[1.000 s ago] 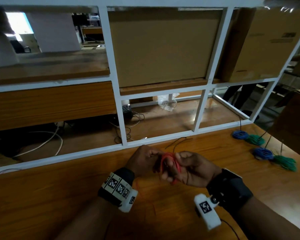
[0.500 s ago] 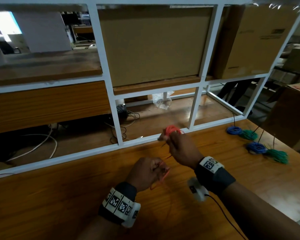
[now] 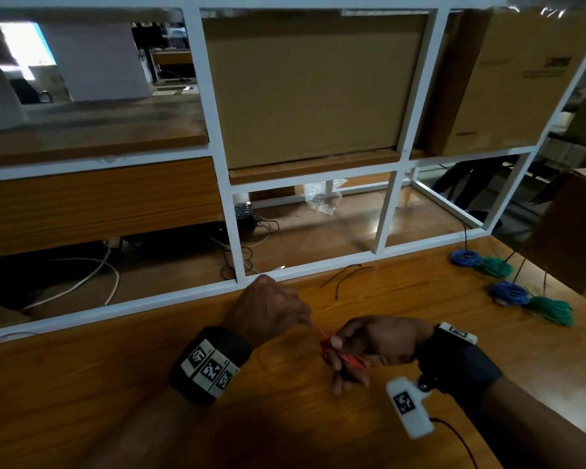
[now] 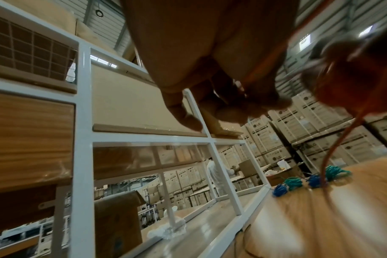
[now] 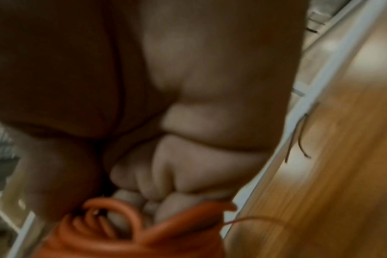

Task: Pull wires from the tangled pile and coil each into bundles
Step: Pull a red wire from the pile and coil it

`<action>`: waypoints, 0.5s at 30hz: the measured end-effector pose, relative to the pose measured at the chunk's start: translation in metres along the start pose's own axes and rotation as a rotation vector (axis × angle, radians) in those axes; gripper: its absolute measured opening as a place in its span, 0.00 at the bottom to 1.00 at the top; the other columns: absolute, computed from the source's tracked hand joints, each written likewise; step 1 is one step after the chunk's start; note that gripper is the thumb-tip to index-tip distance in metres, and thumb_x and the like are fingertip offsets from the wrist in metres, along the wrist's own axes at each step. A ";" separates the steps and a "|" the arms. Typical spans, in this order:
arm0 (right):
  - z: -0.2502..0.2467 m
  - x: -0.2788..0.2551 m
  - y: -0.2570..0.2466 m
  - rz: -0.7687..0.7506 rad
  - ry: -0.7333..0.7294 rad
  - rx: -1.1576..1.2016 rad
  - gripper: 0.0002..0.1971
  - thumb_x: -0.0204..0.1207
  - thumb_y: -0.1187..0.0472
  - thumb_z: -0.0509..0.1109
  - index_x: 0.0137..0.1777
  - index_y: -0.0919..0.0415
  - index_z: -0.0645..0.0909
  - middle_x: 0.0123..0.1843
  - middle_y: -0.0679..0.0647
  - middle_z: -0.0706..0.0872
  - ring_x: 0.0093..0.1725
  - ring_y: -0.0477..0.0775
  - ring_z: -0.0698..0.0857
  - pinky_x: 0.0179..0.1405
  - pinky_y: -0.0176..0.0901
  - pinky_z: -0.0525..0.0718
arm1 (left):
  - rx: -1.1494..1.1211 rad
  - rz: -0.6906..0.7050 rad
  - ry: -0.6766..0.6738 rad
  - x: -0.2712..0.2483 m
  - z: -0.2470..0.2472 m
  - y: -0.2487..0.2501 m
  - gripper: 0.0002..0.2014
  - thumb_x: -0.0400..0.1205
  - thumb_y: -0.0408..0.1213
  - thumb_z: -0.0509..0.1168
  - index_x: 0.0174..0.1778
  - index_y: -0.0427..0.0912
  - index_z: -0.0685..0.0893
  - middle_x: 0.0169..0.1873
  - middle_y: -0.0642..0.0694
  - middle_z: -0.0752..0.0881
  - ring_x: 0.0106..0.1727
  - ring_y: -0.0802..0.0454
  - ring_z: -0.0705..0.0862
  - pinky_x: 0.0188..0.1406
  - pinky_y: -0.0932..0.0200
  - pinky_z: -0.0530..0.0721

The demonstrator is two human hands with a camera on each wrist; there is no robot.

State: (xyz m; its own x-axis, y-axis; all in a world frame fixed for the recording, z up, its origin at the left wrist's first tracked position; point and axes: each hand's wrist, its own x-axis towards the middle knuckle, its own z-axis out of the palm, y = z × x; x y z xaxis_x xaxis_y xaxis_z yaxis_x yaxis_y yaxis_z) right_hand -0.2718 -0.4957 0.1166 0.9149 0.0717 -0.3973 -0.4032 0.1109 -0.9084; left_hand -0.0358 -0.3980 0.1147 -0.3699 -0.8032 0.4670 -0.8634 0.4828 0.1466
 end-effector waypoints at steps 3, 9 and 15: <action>0.009 -0.004 0.001 -0.117 -0.164 0.228 0.18 0.89 0.49 0.64 0.53 0.66 0.82 0.36 0.59 0.89 0.58 0.61 0.91 0.63 0.49 0.87 | 0.010 0.002 0.152 0.003 0.004 -0.003 0.14 0.85 0.50 0.63 0.51 0.51 0.93 0.37 0.52 0.91 0.33 0.55 0.87 0.33 0.58 0.84; 0.019 -0.003 -0.028 -0.561 -0.192 0.751 0.16 0.90 0.58 0.58 0.68 0.69 0.77 0.60 0.65 0.91 0.68 0.61 0.88 0.79 0.52 0.78 | -0.239 -0.268 0.297 0.015 0.038 0.030 0.09 0.83 0.40 0.67 0.57 0.52 0.89 0.41 0.54 0.89 0.40 0.64 0.82 0.46 0.67 0.84; 0.002 0.013 -0.029 -0.869 0.546 0.673 0.15 0.91 0.58 0.58 0.59 0.67 0.83 0.67 0.70 0.88 0.74 0.64 0.84 0.77 0.53 0.81 | -0.335 -0.432 0.125 -0.007 0.072 0.051 0.21 0.85 0.52 0.59 0.68 0.47 0.86 0.49 0.50 0.93 0.45 0.57 0.89 0.43 0.59 0.89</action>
State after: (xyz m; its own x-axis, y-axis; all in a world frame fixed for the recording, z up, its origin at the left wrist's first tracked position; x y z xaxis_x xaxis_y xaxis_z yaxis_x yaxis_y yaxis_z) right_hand -0.2479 -0.4955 0.1376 0.7085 -0.6879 0.1575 0.5628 0.4161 -0.7142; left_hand -0.1014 -0.3927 0.0561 0.0540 -0.9150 0.3998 -0.7638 0.2201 0.6068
